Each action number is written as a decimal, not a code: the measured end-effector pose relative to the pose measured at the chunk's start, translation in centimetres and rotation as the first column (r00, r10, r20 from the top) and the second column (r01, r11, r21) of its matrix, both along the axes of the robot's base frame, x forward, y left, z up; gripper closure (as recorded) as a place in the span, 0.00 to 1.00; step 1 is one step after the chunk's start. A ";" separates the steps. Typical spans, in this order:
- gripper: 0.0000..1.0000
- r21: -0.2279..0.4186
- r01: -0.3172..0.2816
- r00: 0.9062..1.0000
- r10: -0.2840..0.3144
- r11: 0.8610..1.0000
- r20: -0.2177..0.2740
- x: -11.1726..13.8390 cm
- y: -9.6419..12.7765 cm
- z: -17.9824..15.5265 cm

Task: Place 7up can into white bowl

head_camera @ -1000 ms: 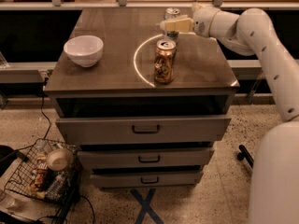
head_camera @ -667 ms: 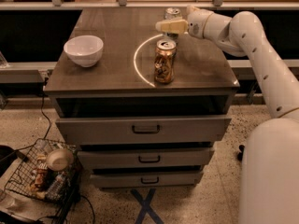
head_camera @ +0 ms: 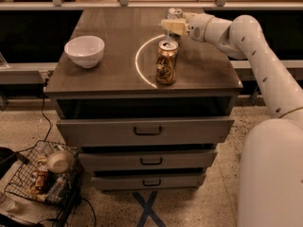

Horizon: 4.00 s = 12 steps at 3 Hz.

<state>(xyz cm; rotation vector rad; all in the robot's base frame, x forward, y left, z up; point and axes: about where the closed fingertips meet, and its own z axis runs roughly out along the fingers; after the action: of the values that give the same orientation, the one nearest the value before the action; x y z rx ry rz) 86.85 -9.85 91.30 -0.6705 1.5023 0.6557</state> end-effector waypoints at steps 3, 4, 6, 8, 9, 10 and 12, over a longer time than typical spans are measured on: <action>1.00 0.002 -0.013 1.000 0.013 1.000 -0.003 0.1 1.1 -0.2; 1.00 -0.009 -0.011 1.000 0.011 1.000 0.004 0.0 1.2 0.7; 1.00 -0.032 0.013 0.999 -0.012 0.999 0.044 -1.7 2.1 8.0; 1.00 -0.025 -0.002 0.999 0.003 1.000 0.045 -4.3 8.4 12.4; 1.00 -0.051 -0.072 0.996 0.075 0.996 0.058 -5.5 12.4 13.5; 1.00 -0.063 -0.144 0.987 0.148 0.988 0.058 -6.8 16.2 13.6; 1.00 -0.092 -0.313 0.949 0.316 0.945 0.016 -9.2 24.7 11.1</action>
Offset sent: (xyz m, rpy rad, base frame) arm 0.0003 0.0038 -0.0008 0.0006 0.0012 0.0048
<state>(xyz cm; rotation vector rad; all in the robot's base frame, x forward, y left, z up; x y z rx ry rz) 77.67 14.87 102.43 -0.9977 1.4139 0.8198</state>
